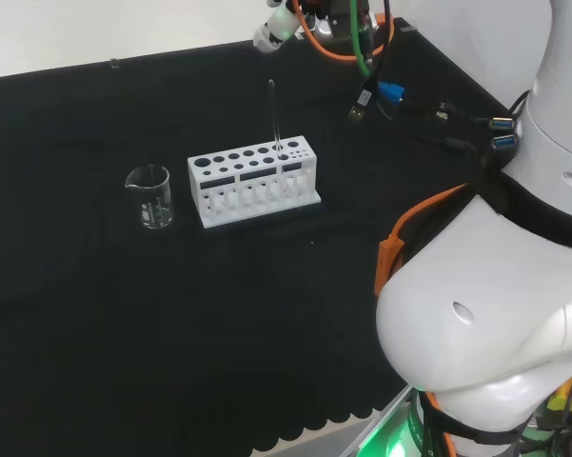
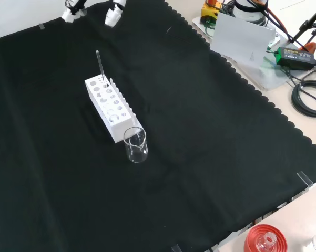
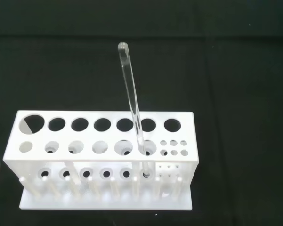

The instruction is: Take the glass rod from the white test tube rack.

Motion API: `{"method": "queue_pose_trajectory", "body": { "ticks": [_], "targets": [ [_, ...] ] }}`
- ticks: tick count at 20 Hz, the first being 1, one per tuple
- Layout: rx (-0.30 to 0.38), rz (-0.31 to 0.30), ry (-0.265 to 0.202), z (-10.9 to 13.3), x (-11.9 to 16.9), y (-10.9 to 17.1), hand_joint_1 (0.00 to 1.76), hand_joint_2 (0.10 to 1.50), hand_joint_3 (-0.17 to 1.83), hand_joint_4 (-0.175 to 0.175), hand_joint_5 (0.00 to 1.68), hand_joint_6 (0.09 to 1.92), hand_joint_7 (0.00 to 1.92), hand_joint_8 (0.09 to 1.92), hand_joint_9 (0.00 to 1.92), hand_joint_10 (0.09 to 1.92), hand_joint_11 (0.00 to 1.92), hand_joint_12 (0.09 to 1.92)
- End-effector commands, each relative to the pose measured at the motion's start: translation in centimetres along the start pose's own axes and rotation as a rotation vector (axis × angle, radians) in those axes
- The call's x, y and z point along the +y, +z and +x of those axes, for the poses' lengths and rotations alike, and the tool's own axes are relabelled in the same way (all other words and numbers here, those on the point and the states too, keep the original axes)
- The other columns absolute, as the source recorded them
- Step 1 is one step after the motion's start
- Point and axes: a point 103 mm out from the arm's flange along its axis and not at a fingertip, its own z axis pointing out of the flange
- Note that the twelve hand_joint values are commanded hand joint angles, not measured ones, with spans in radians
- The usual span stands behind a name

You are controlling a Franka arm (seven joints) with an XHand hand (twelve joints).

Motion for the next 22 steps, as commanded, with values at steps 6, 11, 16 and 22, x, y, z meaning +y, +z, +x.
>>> {"method": "queue_pose_trajectory", "body": {
  "ticks": [6, 11, 16, 22],
  "targets": [
    [0.006, 0.047, -0.007, 0.6, 2.0, 3.4, 0.57, 0.83, 0.38, -0.058, 0.38, 0.09, 0.42, 0.82, 0.7, 0.82, 0.52, 1.4],
    [-0.005, 0.069, -0.001, 0.4, 2.1, 4.8, 0.57, 0.83, 0.38, -0.065, 0.41, 0.09, 0.44, 0.82, 0.71, 0.82, 0.53, 1.39],
    [-0.012, 0.096, 0.007, 0.5, 2.0, 6.1, 0.57, 0.83, 0.39, -0.068, 0.42, 0.09, 0.44, 0.82, 0.72, 0.82, 0.53, 1.39],
    [-0.005, 0.134, 0.004, 0.7, 2.1, 7.1, 0.56, 0.83, 0.39, -0.069, 0.43, 0.09, 0.45, 0.82, 0.73, 0.81, 0.53, 1.39]
  ]
}}
